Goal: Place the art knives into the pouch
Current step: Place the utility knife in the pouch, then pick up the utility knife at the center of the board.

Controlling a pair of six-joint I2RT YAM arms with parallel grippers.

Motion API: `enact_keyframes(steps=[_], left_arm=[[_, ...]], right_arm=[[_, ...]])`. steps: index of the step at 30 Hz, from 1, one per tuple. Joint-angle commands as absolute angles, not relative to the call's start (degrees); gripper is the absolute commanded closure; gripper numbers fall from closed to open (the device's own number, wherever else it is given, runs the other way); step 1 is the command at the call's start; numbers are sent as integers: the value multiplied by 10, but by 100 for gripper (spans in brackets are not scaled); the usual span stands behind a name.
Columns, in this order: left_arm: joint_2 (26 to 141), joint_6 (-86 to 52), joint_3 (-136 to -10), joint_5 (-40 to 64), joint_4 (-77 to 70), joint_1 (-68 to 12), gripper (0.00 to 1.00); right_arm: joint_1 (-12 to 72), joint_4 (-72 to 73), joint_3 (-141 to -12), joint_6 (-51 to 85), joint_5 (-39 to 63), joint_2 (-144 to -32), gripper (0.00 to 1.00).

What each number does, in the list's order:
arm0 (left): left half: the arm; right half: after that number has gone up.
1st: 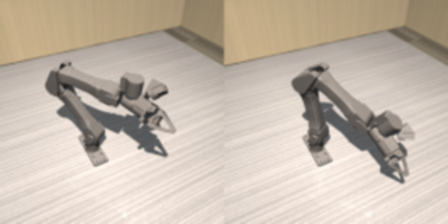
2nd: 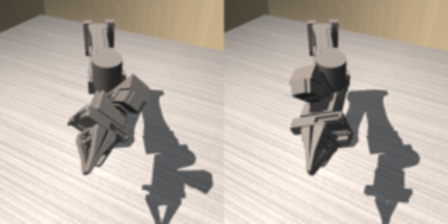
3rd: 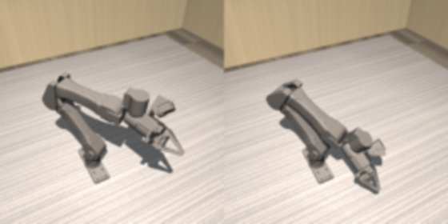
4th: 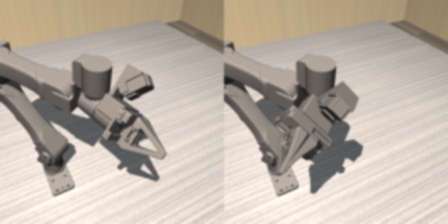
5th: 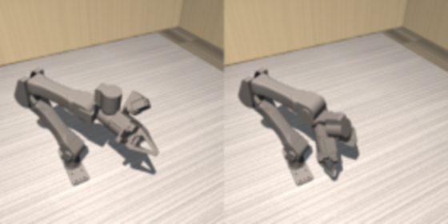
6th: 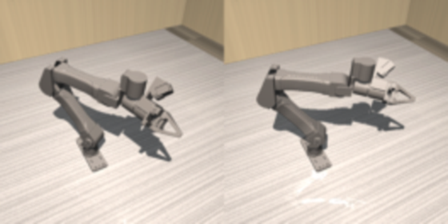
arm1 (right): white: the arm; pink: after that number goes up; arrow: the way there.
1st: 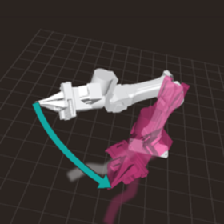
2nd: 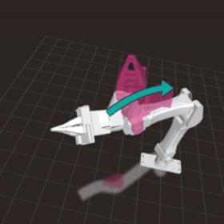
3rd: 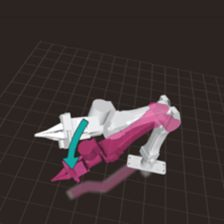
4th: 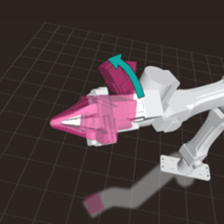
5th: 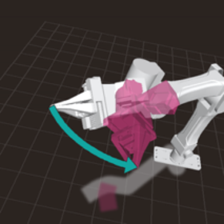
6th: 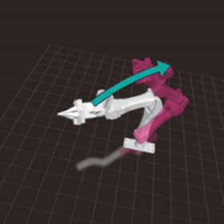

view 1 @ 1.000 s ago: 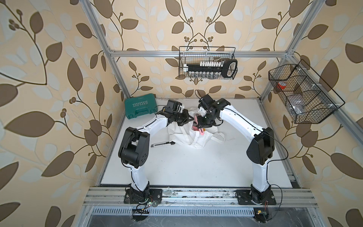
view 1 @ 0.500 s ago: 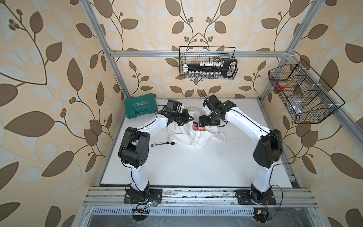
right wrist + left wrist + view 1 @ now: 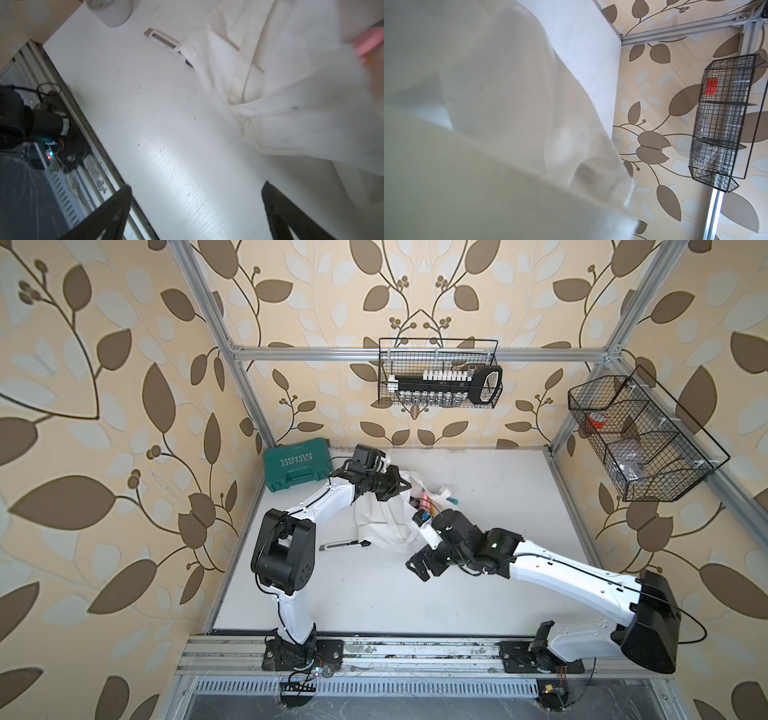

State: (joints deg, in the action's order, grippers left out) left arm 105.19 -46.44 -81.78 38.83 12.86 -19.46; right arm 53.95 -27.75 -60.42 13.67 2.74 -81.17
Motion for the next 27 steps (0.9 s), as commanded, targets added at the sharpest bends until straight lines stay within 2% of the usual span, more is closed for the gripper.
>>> enact_keyframes(steps=[1, 10, 21, 27], left_arm=[[1039, -447, -841, 401, 135, -194, 100], [1027, -425, -857, 395, 178, -194, 100], [1015, -415, -880, 408, 209, -193, 100], [1009, -408, -889, 408, 225, -192, 100]], right_arm=[[567, -204, -627, 75, 74, -877, 7], [579, -152, -727, -24, 132, -1058, 13], [579, -125, -812, -117, 76, -1182, 14], [568, -142, -885, -145, 95, -1229, 14]])
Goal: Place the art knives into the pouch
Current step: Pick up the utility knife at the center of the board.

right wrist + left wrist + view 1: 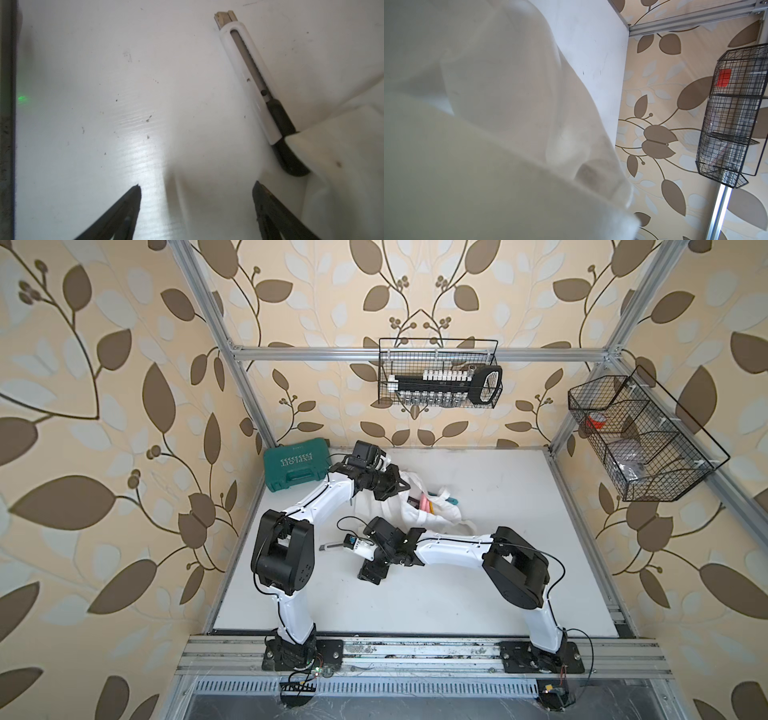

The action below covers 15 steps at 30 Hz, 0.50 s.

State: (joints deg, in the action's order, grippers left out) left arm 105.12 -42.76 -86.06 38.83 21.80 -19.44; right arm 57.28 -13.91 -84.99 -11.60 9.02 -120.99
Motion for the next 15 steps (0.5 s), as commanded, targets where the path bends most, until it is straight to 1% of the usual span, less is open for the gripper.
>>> enact_keyframes(steps=[1, 15], left_arm=[[1008, -407, -890, 407, 227, -192, 100], [1011, -405, -905, 406, 235, -191, 100]], right_arm=[[565, -147, -899, -148, 96, -1237, 14], [528, -185, -1037, -141, 190, -1337, 14]])
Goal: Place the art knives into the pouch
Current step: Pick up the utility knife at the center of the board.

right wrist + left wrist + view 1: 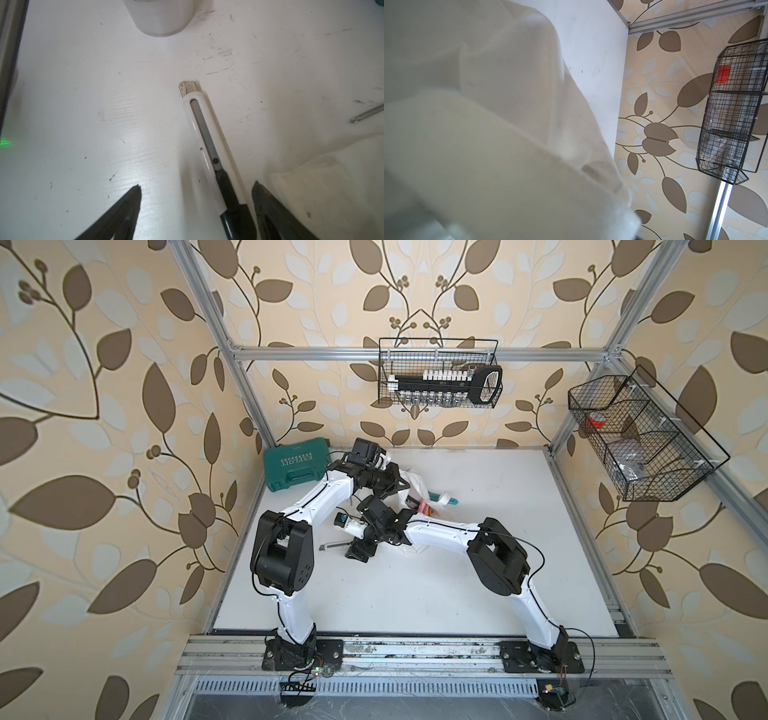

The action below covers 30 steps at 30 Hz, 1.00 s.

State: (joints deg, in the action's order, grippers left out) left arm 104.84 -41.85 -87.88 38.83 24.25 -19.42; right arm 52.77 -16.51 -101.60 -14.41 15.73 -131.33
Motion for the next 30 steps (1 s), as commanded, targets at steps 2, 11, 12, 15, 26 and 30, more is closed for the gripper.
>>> enact_keyframes(steps=[2, 11, 12, 15, 26, 30], left_arm=[[1011, -405, -901, 406, 232, -191, 100], [1010, -408, -888, 406, 218, -190, 100], [1011, -409, -888, 407, 218, -190, 100], [1012, -411, -883, 408, 210, -191, 100], [1006, -414, -876, 408, 205, -190, 100], [1005, -419, -870, 409, 200, -190, 100]], right_arm=[[527, -189, -1061, -138, 199, -1355, 14], [522, -223, -1111, -144, 182, -1406, 14], [521, -225, -1111, -144, 180, -1408, 14], [518, -238, -1113, -146, 165, -1415, 13], [523, -253, -999, -110, 150, -1356, 41], [537, -261, -964, -107, 101, -1341, 43]])
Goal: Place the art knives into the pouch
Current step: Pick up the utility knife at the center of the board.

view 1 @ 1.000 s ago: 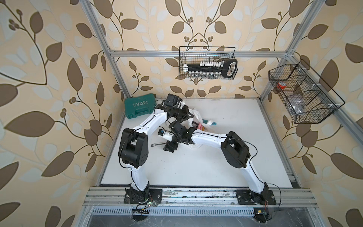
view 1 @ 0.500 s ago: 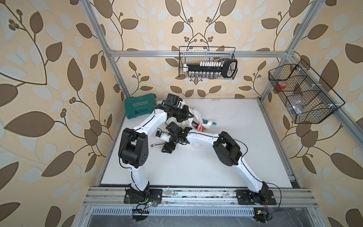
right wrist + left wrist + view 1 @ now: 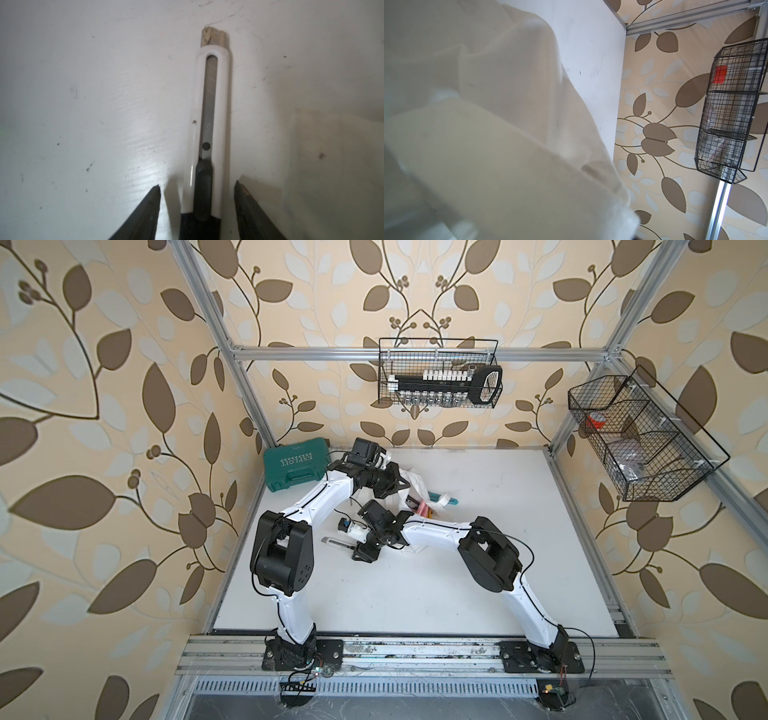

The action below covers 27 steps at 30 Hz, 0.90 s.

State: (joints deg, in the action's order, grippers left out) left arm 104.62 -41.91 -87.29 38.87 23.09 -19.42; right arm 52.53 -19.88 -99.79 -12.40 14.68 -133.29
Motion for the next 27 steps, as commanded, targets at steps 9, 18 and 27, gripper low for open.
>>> enact_keyframes(steps=[9, 18, 27], left_arm=[[1000, -420, -860, 406, 195, -190, 100], [998, -422, -859, 406, 193, -190, 100], [1000, -423, -861, 408, 190, -189, 100]], right_arm=[[573, -300, -973, -97, -8, -1372, 57], [573, -297, -940, -69, -31, -1348, 70], [575, -292, -830, -12, -22, -1230, 72]])
